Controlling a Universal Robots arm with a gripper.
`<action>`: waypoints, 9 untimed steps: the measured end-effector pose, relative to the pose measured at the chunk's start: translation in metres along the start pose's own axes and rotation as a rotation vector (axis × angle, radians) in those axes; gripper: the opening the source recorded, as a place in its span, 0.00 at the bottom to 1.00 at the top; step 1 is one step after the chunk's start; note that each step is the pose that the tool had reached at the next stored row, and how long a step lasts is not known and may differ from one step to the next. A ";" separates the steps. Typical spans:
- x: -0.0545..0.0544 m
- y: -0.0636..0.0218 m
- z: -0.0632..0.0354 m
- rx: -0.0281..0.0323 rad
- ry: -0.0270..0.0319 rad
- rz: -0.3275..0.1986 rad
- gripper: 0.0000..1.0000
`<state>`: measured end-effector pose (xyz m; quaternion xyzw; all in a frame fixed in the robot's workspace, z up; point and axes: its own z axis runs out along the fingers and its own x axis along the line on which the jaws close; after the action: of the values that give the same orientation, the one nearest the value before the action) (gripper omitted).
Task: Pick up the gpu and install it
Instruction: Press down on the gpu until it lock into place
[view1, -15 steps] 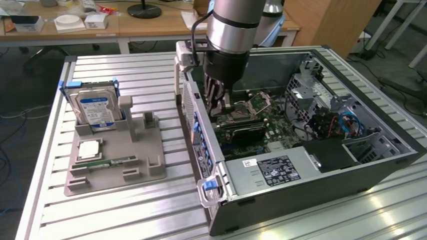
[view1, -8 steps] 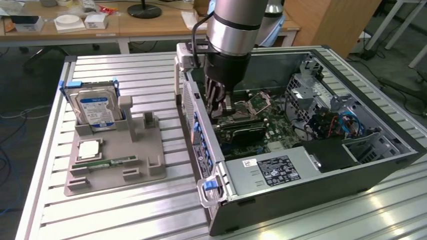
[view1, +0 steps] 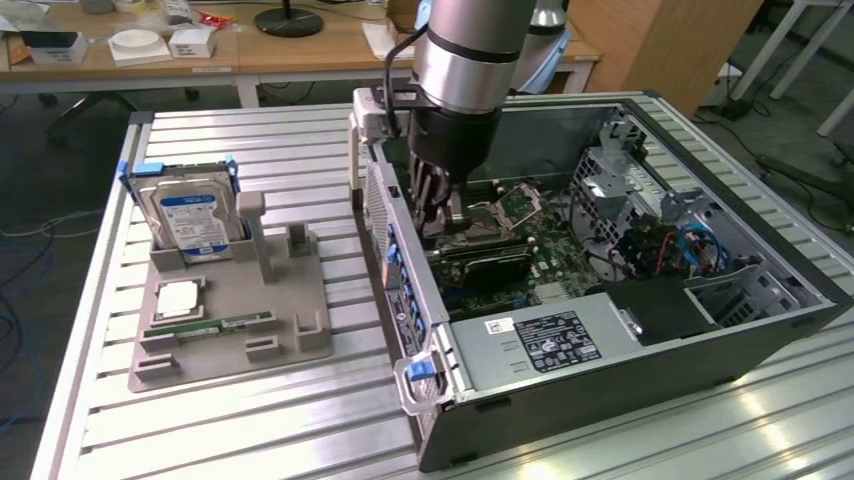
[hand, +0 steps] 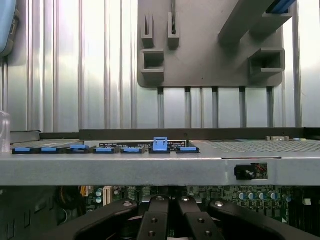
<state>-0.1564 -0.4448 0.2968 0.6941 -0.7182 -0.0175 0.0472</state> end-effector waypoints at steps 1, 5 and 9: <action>0.000 -0.0001 0.0009 0.0004 -0.0005 0.000 0.10; 0.000 -0.0048 0.0010 0.0005 -0.0009 0.000 0.10; 0.000 -0.0102 0.0006 0.0006 -0.0010 0.000 0.10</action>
<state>-0.1463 -0.4447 0.2953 0.6940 -0.7182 -0.0177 0.0466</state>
